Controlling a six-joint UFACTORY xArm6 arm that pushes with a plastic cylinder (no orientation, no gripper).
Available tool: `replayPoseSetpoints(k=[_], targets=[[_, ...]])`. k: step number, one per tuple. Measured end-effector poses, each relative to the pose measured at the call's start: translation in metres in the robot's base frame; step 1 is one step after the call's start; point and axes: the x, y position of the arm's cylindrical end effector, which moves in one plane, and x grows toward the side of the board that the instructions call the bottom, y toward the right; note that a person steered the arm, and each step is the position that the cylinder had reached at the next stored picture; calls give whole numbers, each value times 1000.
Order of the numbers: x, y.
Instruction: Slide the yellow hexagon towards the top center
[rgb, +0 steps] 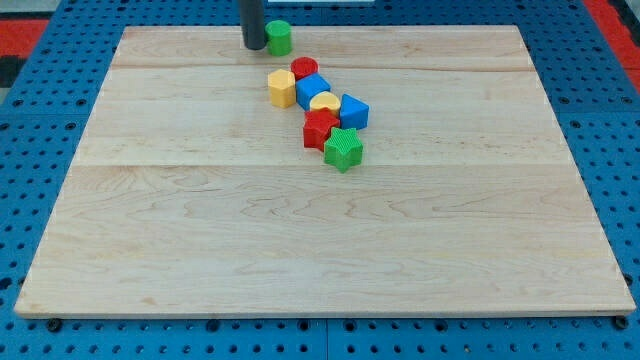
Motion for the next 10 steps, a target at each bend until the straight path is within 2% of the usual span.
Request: replayPoseSetpoints(k=[1,2,3,4,5,6,8,9,10], targets=[[-8,6],[29,-21],[87,-24],[131,5],[139,58],[130,59],[102,4],[99,-2],[97,-31]])
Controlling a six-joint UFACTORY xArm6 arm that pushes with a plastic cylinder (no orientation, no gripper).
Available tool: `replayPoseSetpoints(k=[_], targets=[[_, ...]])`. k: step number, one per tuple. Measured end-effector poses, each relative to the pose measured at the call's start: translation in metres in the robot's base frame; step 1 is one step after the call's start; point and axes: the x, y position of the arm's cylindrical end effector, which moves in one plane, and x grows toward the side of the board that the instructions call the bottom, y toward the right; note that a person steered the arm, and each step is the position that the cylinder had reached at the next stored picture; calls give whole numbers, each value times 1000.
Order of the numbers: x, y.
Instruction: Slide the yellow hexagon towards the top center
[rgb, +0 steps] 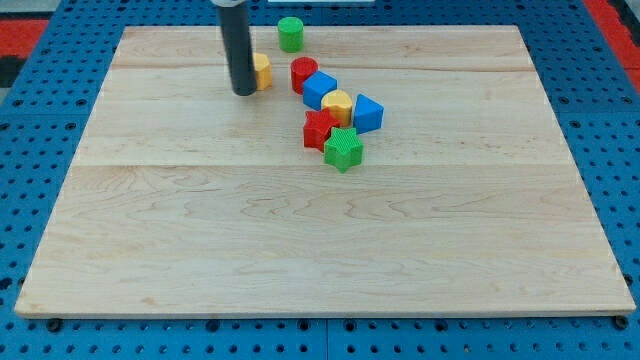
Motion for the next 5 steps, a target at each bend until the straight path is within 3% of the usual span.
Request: replayPoseSetpoints(k=[1,3,5], targets=[[-6,-28],[-44,32],[-52,75]])
